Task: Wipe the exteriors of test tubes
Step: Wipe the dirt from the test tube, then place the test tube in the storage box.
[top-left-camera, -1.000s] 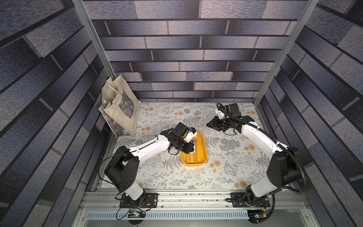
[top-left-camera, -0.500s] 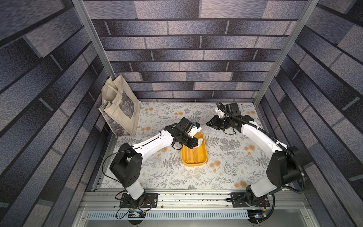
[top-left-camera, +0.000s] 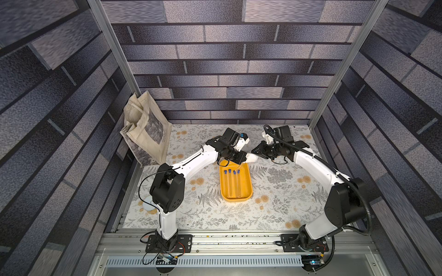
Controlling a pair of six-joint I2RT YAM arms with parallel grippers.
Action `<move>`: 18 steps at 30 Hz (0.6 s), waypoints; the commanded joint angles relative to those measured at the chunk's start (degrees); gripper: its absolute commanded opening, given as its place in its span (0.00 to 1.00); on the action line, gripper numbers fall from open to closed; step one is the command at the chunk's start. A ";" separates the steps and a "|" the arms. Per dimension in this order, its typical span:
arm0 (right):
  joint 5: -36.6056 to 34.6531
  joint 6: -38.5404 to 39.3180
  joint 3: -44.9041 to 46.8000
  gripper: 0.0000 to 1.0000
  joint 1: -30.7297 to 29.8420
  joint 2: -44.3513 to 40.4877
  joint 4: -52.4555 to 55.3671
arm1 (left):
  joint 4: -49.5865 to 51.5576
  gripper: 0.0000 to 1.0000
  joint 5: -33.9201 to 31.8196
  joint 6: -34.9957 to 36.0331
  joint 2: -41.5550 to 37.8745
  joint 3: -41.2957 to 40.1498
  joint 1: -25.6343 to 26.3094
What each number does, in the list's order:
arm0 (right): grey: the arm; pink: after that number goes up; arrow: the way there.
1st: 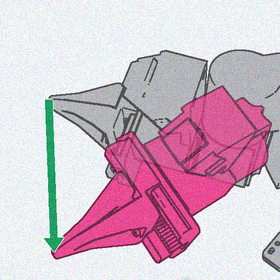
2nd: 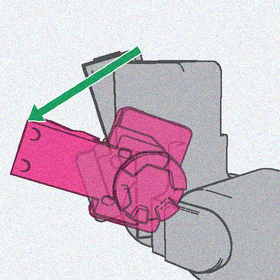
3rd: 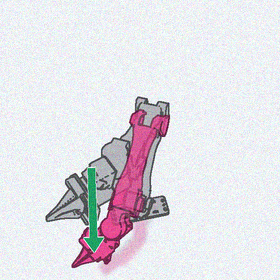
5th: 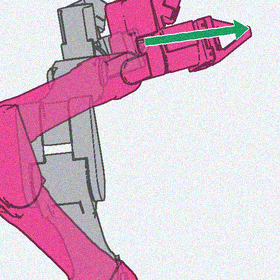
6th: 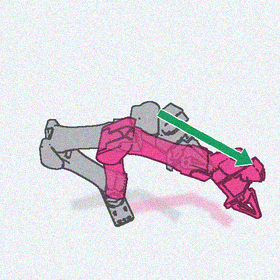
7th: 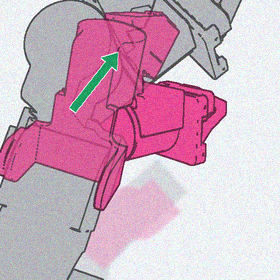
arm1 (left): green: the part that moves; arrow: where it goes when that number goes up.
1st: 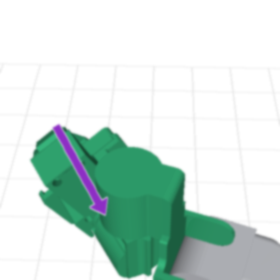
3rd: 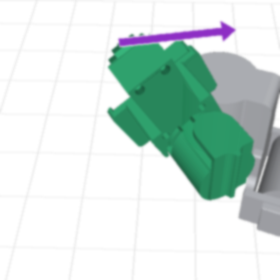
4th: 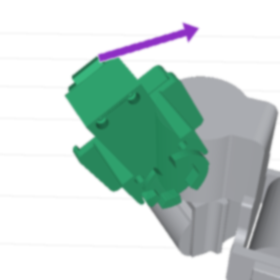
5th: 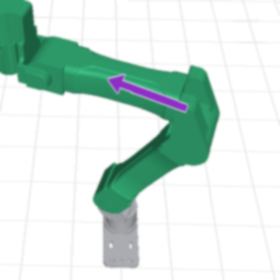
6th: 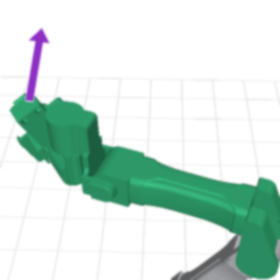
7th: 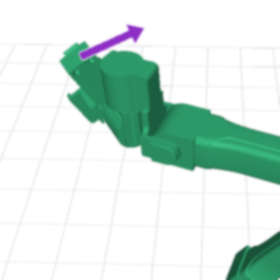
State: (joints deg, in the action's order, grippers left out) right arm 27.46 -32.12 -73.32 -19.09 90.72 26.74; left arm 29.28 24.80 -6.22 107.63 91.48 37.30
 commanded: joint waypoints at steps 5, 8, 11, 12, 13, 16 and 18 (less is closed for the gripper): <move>0.28 0.22 0.60 0.17 0.31 -1.66 0.15 | 3.00 0.03 -1.99 -0.12 -0.32 0.85 -0.39; 0.57 0.21 0.36 0.17 0.37 -1.36 0.24 | 2.34 0.02 -3.02 -0.81 -2.29 -2.79 -0.88; 0.68 0.22 -0.09 0.17 0.41 -1.04 0.49 | 1.88 0.02 -5.03 -2.09 -5.18 -6.97 -2.08; 0.66 0.36 -0.28 0.17 0.37 -0.95 0.59 | 1.75 0.02 -5.77 -2.78 -6.36 -8.78 -2.76; 0.73 0.51 -0.63 0.17 0.37 -0.81 1.04 | 1.79 0.02 -6.58 -3.53 -7.81 -10.45 -3.45; 0.69 1.22 -1.81 0.17 0.35 0.00 2.31 | 2.07 0.02 -9.59 -5.08 -12.77 -15.09 -5.44; 1.00 1.66 -2.74 0.17 0.36 0.75 3.24 | 3.53 0.03 -11.84 -5.31 -15.77 -16.89 -6.72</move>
State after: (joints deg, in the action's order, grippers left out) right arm 27.51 -31.79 -73.69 -19.09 90.63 27.62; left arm 31.18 17.72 -9.50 98.41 76.47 32.10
